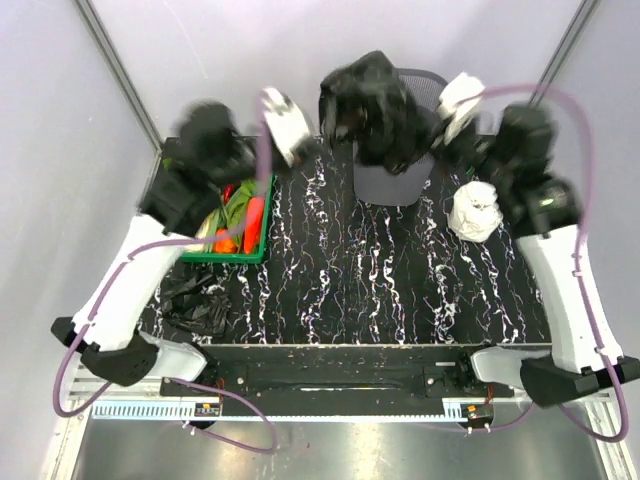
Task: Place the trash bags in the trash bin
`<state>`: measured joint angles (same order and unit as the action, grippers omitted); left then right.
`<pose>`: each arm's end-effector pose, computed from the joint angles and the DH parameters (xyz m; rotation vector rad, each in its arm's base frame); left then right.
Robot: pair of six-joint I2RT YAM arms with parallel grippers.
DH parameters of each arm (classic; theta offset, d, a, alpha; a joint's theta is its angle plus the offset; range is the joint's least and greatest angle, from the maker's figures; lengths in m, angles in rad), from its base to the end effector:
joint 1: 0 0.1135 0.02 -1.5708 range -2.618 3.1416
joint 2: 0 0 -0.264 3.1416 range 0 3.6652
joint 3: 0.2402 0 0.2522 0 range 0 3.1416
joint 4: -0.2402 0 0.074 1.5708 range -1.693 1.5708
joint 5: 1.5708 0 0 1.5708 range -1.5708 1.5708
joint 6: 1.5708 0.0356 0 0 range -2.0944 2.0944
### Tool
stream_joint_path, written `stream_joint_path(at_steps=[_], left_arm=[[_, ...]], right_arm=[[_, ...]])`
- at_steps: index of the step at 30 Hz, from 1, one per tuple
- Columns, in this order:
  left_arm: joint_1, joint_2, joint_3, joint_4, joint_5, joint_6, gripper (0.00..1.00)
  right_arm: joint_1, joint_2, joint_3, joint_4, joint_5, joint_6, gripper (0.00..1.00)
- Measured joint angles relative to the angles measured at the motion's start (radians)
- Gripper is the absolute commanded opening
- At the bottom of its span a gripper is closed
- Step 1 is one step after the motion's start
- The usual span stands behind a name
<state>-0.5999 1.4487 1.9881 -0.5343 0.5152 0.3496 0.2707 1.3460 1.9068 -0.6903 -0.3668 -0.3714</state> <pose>0.2148 -0.1681 0.5534 1.0699 1.1869 -0.5976 0.2308 0.0773 0.5381 -0.7875 1.5034 0.2363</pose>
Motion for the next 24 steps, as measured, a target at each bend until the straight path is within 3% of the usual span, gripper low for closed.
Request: stream_joint_path(at_steps=[2, 5, 8, 10, 16, 21, 24], left_arm=[[-0.061, -0.062, -0.302, 0.002, -0.037, 0.071, 0.0], [-0.102, 0.08, -0.661, 0.024, -0.101, 0.12, 0.0], [-0.1, 0.315, -0.822, -0.06, -0.157, 0.13, 0.0], [-0.091, 0.361, -0.832, -0.146, -0.153, 0.132, 0.0], [-0.076, 0.254, -0.658, -0.21, -0.146, 0.143, 0.0], [0.024, 0.206, -0.354, -0.246, -0.089, 0.103, 0.0], [0.146, 0.163, -0.199, -0.171, -0.02, -0.007, 0.0]], right_arm=[[0.022, -0.105, -0.373, 0.072, 0.001, -0.04, 0.0], [0.036, -0.06, -0.794, 0.058, 0.024, -0.069, 0.0], [0.035, 0.001, -0.946, -0.024, 0.034, -0.074, 0.0], [0.035, -0.009, -0.943, -0.064, 0.033, -0.078, 0.0], [0.035, -0.035, -0.763, -0.064, 0.074, -0.085, 0.0], [-0.005, -0.035, -0.455, -0.09, 0.181, -0.084, 0.0], [-0.11, -0.034, -0.218, -0.053, 0.229, -0.056, 0.0]])
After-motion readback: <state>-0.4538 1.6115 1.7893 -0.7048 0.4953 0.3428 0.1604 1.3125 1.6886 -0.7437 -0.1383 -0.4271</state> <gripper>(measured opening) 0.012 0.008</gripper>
